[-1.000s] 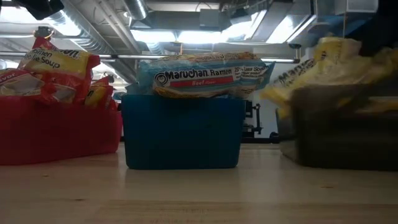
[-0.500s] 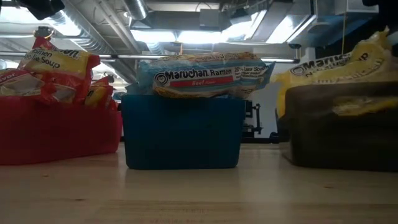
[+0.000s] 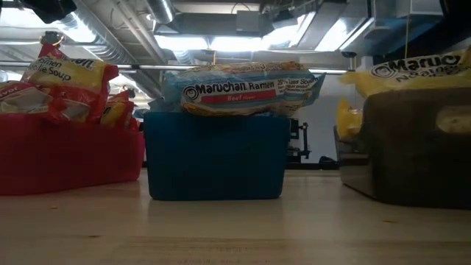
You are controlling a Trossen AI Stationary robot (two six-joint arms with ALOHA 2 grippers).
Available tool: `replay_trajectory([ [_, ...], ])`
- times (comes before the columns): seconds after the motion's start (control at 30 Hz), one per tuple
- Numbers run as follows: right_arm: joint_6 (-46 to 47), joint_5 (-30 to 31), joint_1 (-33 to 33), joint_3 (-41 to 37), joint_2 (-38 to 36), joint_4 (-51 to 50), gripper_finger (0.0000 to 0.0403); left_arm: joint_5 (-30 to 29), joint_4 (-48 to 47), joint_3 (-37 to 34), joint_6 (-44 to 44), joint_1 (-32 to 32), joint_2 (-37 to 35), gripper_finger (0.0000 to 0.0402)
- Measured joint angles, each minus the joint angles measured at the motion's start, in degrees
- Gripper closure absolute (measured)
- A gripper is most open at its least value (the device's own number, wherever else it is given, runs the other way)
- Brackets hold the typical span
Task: Sort Maruchan noodles
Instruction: Put the yellow noodle pack into the black bin
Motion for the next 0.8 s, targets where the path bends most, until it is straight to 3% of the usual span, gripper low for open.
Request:
replay_trajectory([
  [0.2,-2.04,-1.56,-1.53,0.00,0.13,0.77,0.0403,-0.06,0.00,0.00,0.00,0.00,0.01,0.0331],
  [0.57,-12.32,-10.60,-6.79,0.00,0.92,2.94,0.0403,-0.24,0.07,0.00,0.00,0.00,0.00,0.0331],
  [0.8,-15.12,-11.92,-7.90,-0.02,1.31,2.98,0.0392,-0.26,0.04,0.00,0.00,0.00,0.00,0.0331],
])
